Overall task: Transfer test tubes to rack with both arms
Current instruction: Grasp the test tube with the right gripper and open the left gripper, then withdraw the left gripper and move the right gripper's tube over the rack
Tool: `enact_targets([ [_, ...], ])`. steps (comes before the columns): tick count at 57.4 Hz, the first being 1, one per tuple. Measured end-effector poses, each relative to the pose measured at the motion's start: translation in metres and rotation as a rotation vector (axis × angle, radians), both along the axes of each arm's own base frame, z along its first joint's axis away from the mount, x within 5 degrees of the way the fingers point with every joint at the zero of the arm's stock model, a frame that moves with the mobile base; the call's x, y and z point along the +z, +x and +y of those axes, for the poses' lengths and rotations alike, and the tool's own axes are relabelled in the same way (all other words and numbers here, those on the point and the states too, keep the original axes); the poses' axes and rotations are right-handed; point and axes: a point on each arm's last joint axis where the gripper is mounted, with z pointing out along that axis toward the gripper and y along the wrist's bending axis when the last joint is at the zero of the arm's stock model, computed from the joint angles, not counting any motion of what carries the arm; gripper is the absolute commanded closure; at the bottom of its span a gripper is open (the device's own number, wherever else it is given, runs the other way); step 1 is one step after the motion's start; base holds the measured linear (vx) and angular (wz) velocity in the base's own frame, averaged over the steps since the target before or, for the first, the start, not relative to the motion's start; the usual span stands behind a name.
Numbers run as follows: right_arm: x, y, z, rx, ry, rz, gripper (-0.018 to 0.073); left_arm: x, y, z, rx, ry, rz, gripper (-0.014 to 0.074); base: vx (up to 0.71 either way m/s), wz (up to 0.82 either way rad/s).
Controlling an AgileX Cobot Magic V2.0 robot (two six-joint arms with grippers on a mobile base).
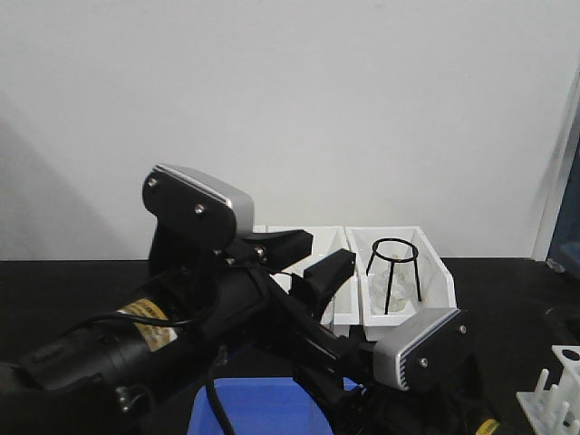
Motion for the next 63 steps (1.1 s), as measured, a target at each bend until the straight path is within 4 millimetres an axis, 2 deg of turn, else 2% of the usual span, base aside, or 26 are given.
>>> enact_targets([
  [18,-0.005,0.003,0.001,-0.008,-0.039,-0.012,0.0567,0.044,-0.024,0.030,0.007,-0.121,-0.103,0.0204,0.00,0.00],
  [33,-0.023,0.032,-0.018,-0.189,-0.058,-0.009,0.0567,0.060,-0.037,0.045,0.005,-0.159,-0.143,0.0204,0.00,0.00],
  [41,-0.022,0.043,-0.038,-0.291,-0.060,-0.030,0.0566,0.059,-0.038,0.045,-0.004,-0.119,-0.147,0.0204,0.00,0.00],
  [49,-0.022,0.054,-0.069,-0.416,-0.048,-0.029,0.0566,0.055,-0.038,0.043,-0.017,-0.083,-0.132,0.0204,0.00,0.00],
  [57,-0.025,0.054,-0.106,-0.544,-0.050,-0.018,0.0566,0.053,-0.039,0.043,-0.027,-0.063,-0.118,0.0204,0.00,0.00],
  [63,-0.019,0.050,-0.129,-0.626,-0.041,-0.040,0.0566,0.051,-0.039,0.042,-0.035,-0.048,-0.104,0.0204,0.00,0.00],
])
